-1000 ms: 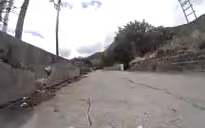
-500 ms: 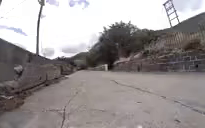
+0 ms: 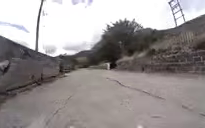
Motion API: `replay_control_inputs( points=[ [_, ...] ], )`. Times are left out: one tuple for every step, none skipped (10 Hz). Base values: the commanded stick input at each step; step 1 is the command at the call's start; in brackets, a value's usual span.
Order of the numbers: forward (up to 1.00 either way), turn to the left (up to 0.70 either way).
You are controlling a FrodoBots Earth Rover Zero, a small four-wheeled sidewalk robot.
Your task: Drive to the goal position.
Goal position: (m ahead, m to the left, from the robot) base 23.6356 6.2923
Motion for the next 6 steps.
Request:
replay_control_inputs(
  points=[
    [1.0,0.0],
    [1.0,0.08],
    [1.0,0.23],
    [1.0,0.38],
    [1.0,0.4],
    [1.0,0.4]
  ],
)
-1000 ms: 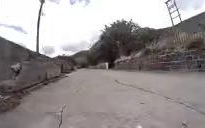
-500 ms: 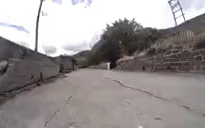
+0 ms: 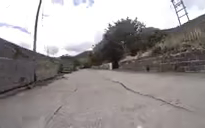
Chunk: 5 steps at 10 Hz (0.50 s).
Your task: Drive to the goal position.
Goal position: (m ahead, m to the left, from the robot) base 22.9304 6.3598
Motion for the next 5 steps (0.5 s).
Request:
replay_control_inputs(
  points=[
    [1.0,0.0],
    [1.0,0.0],
    [1.0,0.0],
    [1.0,0.0],
    [1.0,0.0]
  ],
)
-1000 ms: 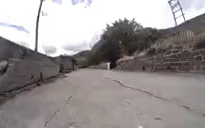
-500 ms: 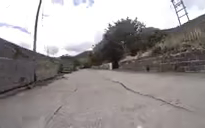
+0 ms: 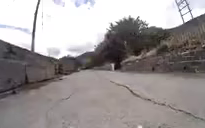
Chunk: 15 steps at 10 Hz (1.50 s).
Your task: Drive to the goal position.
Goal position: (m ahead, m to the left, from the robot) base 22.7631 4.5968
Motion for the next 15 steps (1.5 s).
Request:
replay_control_inputs(
  points=[
    [1.0,0.0],
    [1.0,-0.04],
    [1.0,-0.09],
    [1.0,-0.13],
    [1.0,-0.23],
    [1.0,-0.33],
    [1.0,-0.4],
    [1.0,-0.4],
    [1.0,-0.4],
    [1.0,0.0],
    [1.0,0.0],
    [1.0,0.0],
    [1.0,0.0],
    [1.0,0.0],
    [1.0,0.0]
  ],
)
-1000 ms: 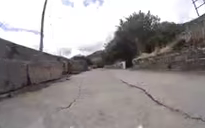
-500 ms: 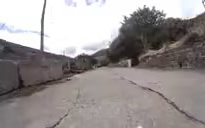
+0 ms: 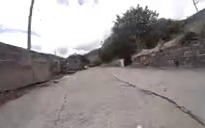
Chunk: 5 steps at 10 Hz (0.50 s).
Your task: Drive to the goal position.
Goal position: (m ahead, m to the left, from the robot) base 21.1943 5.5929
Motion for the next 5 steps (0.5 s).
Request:
replay_control_inputs(
  points=[
    [1.0,0.0],
    [1.0,0.0],
    [1.0,0.0],
    [1.0,0.0],
    [1.0,0.0]
  ],
)
